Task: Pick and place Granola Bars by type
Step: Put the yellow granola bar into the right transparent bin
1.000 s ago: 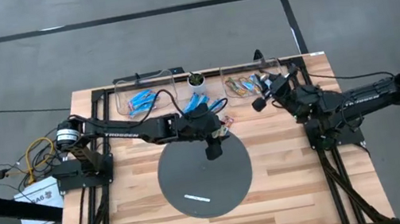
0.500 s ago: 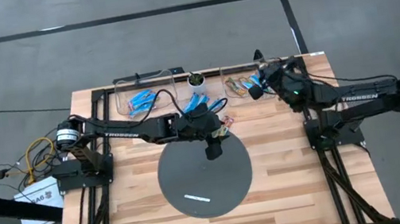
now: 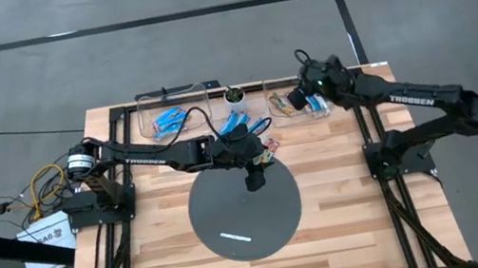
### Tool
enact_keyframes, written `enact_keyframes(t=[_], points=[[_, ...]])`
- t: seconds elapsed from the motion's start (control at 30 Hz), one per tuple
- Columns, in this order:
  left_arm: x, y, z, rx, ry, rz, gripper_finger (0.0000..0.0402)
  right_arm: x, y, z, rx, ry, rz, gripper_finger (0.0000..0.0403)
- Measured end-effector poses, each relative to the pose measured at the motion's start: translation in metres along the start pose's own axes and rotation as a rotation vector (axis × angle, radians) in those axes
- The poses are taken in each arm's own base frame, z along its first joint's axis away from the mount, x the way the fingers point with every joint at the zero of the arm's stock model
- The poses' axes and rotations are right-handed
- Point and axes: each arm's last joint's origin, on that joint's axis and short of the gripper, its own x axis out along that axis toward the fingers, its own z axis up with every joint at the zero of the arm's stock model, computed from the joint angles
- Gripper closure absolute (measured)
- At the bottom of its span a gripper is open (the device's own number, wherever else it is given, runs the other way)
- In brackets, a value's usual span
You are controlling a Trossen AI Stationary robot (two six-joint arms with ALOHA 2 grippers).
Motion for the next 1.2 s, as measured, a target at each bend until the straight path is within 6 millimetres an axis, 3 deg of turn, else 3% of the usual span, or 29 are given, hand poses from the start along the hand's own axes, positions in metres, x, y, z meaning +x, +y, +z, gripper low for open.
enact_keyframes(t=[0.57, 1.2], points=[[0.0, 0.0, 0.0, -0.001, 0.0, 0.0, 0.0171, 0.067, -0.024, -0.03, 0.004, 0.35, 0.052, 0.0335], [0.0, 0.0, 0.0, -0.002, 0.001, -0.001, 0.0171, 0.098, -0.019, -0.055, -0.039, 0.523, 0.1, 0.0335]])
